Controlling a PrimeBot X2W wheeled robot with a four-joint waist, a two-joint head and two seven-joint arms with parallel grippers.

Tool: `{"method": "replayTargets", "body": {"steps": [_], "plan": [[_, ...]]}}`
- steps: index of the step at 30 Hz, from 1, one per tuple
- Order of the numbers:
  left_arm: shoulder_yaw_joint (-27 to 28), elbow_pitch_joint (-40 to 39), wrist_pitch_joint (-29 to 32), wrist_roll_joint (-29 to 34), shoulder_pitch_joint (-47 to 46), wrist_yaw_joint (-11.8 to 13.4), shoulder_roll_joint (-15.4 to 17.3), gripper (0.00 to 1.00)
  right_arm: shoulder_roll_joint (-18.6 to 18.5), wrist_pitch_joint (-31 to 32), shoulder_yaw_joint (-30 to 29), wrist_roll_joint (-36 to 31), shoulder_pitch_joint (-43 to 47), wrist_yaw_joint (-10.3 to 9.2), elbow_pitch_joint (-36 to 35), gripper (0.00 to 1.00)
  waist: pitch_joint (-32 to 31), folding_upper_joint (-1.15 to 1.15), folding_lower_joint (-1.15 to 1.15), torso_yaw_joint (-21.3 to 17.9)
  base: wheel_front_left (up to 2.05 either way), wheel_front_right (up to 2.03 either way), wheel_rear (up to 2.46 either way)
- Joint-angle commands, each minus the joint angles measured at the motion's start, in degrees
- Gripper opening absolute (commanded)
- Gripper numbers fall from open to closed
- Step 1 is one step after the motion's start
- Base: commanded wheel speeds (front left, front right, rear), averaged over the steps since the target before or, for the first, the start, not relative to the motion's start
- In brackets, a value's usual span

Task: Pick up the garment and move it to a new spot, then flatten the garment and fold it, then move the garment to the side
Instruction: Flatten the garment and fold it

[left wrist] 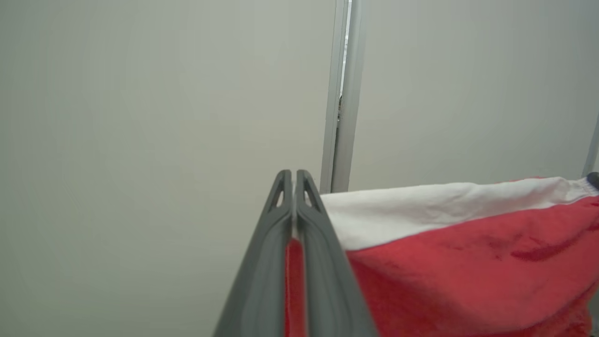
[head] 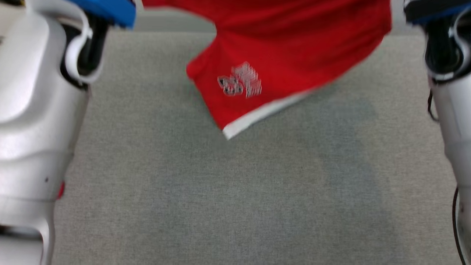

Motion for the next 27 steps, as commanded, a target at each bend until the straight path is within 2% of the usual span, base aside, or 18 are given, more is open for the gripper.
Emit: {"method": "replayTargets", "body": {"steps": [1,8,13,17,24,27], "plan": [[0.6,1.6,-2.4,1.2,-3.7,0.1,-0.1,0.00,0.8,-1.5,-0.5,-1.9,-3.5,0.02,1.5,0.00,2.2,0.00,-0.01,1.2,0.00,0.00,0.00],[2.7,4.6,-8.9,2.6,-9.9,-0.6,-2.5,0.00,1.3,-4.1,-2.4,-5.7,-9.6,0.02,2.9,0.00,4.2,0.00,-0.01,2.5,0.00,0.00,0.00],[2.6,6.6,-9.7,3.6,-2.7,-2.1,-3.3,0.00,0.9,-4.4,0.4,-4.7,-3.9,0.02,1.8,0.00,3.5,0.00,-0.01,3.1,0.00,0.00,0.00],[5.8,4.6,-9.8,4.3,10.0,-2.8,-3.7,0.00,0.8,-4.4,1.8,-2.4,5.5,0.02,-2.3,0.00,2.3,0.00,-0.01,3.1,0.00,0.00,0.00],[12.2,0.8,-9.8,6.8,35.5,-3.4,-7.9,0.00,0.5,-4.4,4.3,-0.6,28.0,0.02,-11.7,0.00,-2.5,0.00,-0.01,3.9,0.00,0.00,0.00],[14.5,-0.7,-9.8,8.2,43.8,-3.3,-9.4,0.00,2.2,-4.4,2.2,2.4,37.0,0.02,-13.4,0.00,-5.4,0.00,-0.01,4.3,0.00,0.00,0.00]]}}
